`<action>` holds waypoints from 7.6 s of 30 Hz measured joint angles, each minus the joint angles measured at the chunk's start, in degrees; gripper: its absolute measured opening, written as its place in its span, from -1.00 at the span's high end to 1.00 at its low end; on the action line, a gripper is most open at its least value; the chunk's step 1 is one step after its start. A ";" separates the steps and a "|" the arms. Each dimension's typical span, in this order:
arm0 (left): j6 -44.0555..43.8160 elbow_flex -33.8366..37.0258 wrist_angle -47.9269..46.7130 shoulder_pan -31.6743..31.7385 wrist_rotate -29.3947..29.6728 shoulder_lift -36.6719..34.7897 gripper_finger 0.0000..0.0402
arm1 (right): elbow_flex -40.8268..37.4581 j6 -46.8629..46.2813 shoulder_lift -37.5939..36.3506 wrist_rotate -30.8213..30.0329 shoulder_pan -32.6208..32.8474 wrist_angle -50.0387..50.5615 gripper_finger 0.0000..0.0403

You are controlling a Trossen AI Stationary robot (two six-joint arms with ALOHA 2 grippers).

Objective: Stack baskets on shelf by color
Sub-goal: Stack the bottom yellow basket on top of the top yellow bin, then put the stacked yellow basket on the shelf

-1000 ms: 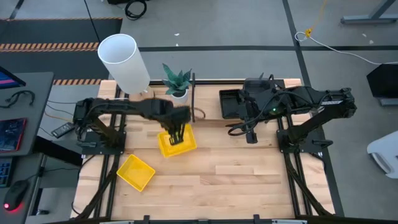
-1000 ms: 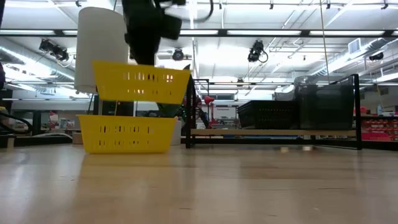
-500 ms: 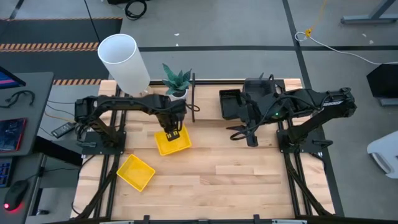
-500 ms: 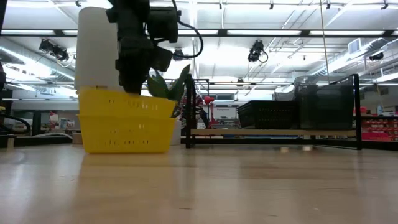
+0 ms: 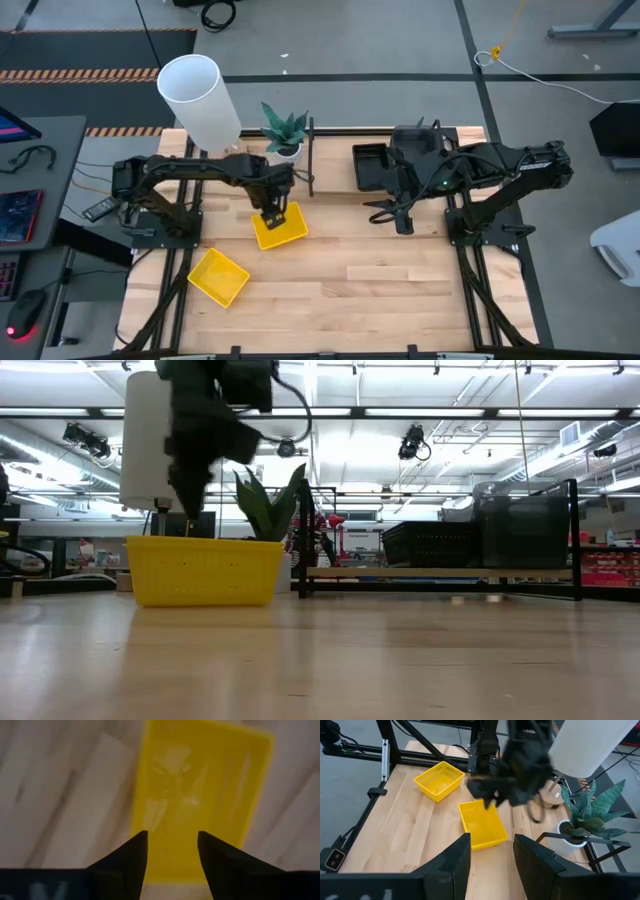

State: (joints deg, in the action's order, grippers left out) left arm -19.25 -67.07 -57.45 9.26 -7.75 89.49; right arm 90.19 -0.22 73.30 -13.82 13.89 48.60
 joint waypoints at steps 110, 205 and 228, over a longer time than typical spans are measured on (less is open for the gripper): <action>11.36 1.45 4.77 3.86 6.50 -0.56 0.97 | 0.02 -4.95 0.70 3.51 -4.48 -2.62 0.24; -47.38 -9.16 13.00 -17.55 13.97 9.40 0.49 | 0.02 8.88 0.57 13.92 -11.85 -2.10 0.24; -54.70 -9.18 13.47 -20.53 14.24 18.42 0.09 | -10.83 7.49 0.74 18.20 -10.45 -14.29 0.24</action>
State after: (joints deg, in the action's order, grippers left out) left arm -73.95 -76.25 -43.98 -11.27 6.50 107.91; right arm 79.37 7.27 74.04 4.38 3.44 34.31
